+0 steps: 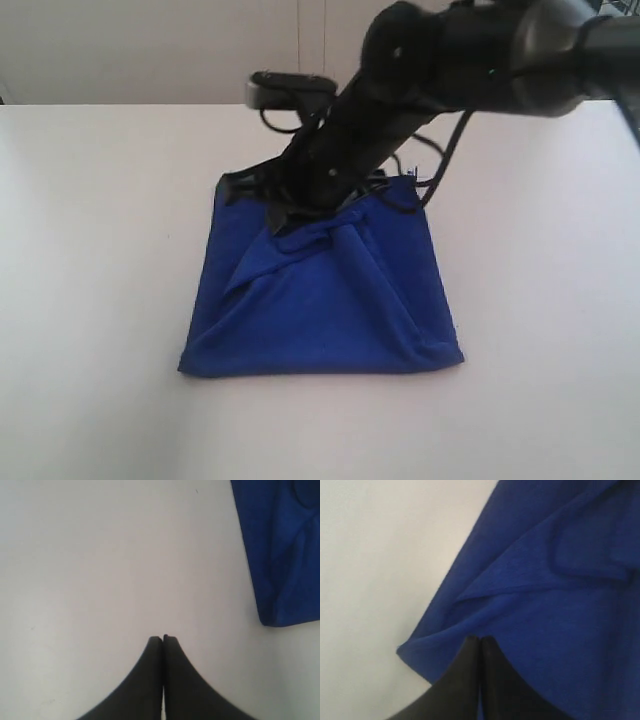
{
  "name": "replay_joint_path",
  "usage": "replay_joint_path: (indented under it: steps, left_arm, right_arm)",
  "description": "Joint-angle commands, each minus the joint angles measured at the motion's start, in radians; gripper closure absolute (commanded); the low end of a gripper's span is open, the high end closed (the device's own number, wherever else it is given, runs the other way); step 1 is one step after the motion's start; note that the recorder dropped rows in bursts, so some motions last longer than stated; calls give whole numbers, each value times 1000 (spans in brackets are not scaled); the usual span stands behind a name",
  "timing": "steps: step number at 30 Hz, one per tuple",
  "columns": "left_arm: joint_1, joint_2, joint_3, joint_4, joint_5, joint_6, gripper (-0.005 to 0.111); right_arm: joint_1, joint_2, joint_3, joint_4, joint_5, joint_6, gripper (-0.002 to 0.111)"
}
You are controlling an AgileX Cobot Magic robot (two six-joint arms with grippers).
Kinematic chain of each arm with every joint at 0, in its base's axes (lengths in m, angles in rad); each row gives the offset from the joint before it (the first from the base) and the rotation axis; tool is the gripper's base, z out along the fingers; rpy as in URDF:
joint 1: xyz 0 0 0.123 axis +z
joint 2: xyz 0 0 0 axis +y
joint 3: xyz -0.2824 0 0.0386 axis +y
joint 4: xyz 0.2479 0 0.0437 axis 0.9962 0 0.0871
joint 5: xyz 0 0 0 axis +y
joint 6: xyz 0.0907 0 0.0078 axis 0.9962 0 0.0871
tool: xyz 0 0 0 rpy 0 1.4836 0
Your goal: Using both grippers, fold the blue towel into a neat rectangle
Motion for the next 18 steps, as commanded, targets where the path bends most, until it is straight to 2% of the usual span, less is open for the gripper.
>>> replay_joint_path:
  steps: [1,9,18]
  left_arm:
    - [-6,-8,5,-10,8,-3,107]
    - [-6,-8,5,-10,8,-3,107]
    - [-6,-8,5,-10,1,-3,107]
  right_arm:
    - [-97,-56,2,-61,18,-4,108]
    - [-239,-62,42,-59,-5,-129,108]
    - [-260,-58,119,-32,-115,-302,108]
